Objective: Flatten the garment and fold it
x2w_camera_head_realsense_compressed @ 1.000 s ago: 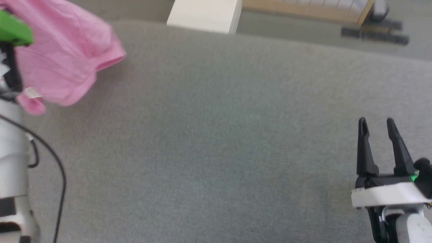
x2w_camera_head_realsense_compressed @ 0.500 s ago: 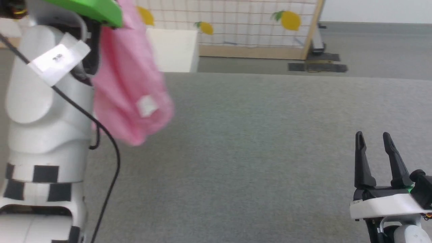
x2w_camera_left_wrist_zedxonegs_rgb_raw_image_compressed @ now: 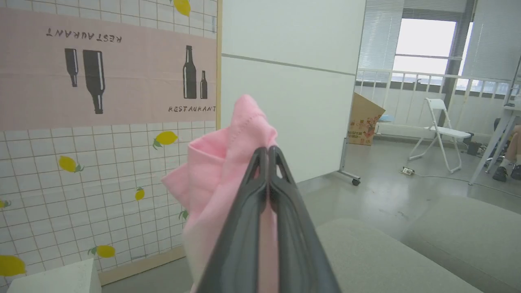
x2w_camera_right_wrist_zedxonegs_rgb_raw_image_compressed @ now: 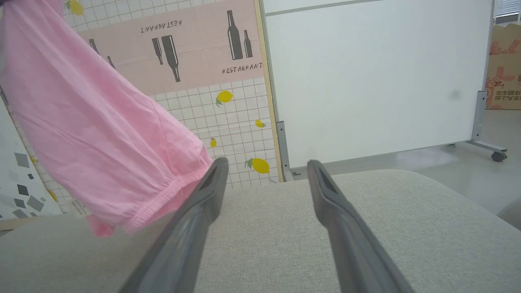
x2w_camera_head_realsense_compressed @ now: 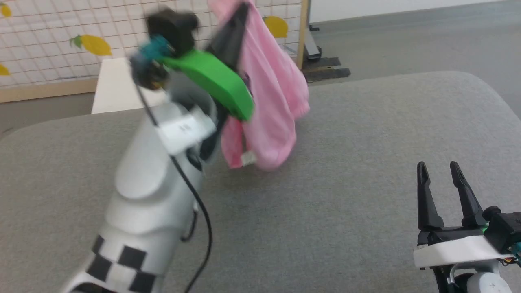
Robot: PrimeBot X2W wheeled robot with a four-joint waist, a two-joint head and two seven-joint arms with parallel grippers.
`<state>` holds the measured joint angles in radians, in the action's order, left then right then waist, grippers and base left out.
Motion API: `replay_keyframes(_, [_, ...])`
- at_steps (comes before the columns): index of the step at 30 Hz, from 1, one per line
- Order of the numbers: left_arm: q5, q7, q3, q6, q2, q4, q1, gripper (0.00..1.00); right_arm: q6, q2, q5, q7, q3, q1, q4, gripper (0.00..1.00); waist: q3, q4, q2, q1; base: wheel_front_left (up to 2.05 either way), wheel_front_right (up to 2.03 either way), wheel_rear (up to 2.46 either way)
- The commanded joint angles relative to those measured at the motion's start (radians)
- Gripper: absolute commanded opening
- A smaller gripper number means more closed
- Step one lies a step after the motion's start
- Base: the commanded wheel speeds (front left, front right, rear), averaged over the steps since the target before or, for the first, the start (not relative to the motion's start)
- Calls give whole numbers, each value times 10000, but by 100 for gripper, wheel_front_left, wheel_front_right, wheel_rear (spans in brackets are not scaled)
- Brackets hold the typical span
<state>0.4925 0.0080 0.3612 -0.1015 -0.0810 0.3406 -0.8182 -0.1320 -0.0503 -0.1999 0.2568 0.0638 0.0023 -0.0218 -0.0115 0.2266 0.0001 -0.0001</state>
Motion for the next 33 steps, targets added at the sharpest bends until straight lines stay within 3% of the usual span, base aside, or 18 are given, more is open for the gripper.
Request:
replay_keyframes(1, [10,50,366,-72,89,183,474,0,13,1,58,49,-34,61,50,100,-222,328,-1,1,0,0,0])
replay_keyframes(8, [673,307,2295,-111,297,1711,2145,0,13,1,-4,49,-132,-71,41,100,-602,514,-1,1,0,0,0])
replay_keyframes(15, [1558,1935,4569,-1,305,3352,2828,0,13,1,-167,49,-273,-307,4,100,-901,681,-1,1,0,0,0])
replay_keyframes(20, [2376,3158,5237,42,306,3789,2746,0,13,1,-200,49,-223,-329,-15,100,-956,600,-1,1,0,0,0])
replay_keyframes(21, [2482,3173,5306,44,306,3744,2655,33,13,1,-201,49,-204,-329,-16,100,-956,559,-1,1,0,0,0])
replay_keyframes(22, [2502,2985,5308,84,306,3670,2545,98,13,1,-198,49,-181,-331,-12,100,-950,510,-1,1,0,0,0])
replay_keyframes(29, [2425,-368,4502,322,280,2695,1977,100,13,1,-101,49,-37,-282,65,100,-767,-46,-1,1,0,0,0])
replay_keyframes(33, [2196,-2302,3694,587,-138,1991,2048,100,13,1,-37,49,89,-210,112,100,-602,-462,-1,1,0,0,0])
